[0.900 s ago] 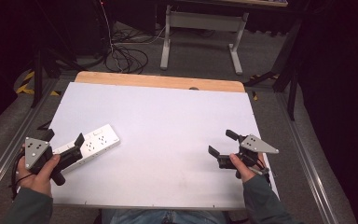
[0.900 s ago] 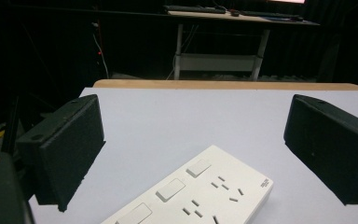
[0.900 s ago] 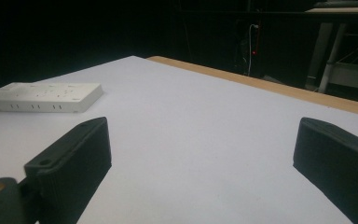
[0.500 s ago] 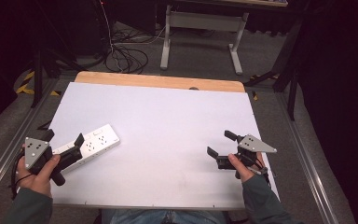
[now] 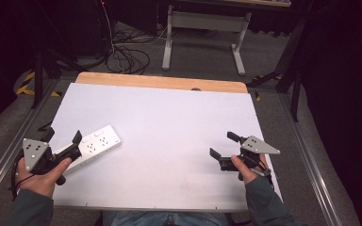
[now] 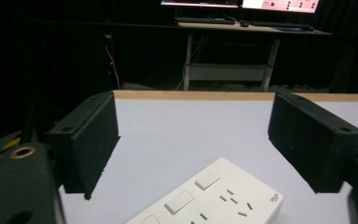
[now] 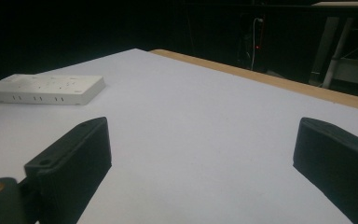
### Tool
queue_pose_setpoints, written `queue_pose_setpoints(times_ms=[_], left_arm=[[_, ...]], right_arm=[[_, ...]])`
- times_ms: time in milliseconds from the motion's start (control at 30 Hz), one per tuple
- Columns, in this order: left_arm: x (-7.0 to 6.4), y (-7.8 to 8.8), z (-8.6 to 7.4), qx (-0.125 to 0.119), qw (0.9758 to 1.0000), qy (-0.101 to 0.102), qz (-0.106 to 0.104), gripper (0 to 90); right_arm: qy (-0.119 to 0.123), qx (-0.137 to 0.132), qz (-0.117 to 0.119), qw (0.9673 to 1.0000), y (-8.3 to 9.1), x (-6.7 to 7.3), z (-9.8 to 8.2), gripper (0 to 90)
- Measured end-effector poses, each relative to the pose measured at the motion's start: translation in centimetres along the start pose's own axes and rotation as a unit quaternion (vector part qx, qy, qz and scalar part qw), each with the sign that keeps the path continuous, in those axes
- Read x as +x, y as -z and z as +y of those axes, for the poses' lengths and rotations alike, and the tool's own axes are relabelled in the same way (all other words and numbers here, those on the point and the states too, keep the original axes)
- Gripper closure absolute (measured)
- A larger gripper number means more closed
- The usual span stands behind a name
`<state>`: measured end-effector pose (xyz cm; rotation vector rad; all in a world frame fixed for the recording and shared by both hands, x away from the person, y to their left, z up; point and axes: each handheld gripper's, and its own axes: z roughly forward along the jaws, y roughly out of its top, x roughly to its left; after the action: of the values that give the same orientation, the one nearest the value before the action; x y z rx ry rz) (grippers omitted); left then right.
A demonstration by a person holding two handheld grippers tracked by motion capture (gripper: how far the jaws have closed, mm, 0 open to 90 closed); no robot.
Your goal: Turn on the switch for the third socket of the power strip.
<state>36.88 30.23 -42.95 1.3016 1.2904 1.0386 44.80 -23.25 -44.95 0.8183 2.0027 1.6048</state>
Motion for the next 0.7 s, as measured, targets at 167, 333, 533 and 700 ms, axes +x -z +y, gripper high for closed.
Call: queue_pose_setpoints(times_ms=[167,333,533,700], left_arm=[[0.14,0.07,0.07,0.002,1.0,-0.001,-0.001,25.7],[0.22,0.1,0.12,0.006,1.0,0.003,-0.004,34.5],[0.3,0.1,0.16,0.011,0.9999,0.004,-0.009,41.5],[0.25,0.06,0.15,0.015,0.9999,0.0,-0.007,46.7]], right_arm=[[0.0,0.0,0.001,1.0,0.01,0.0,0.0,4.5],[0.001,0.004,0.004,1.0,-0.02,0.05,-0.01,4.5],[0.002,0.005,0.006,1.0,0.0,0.05,-0.01,4.5],[0.005,0.009,0.007,0.9999,-0.02,0.11,-0.05,4.5]])
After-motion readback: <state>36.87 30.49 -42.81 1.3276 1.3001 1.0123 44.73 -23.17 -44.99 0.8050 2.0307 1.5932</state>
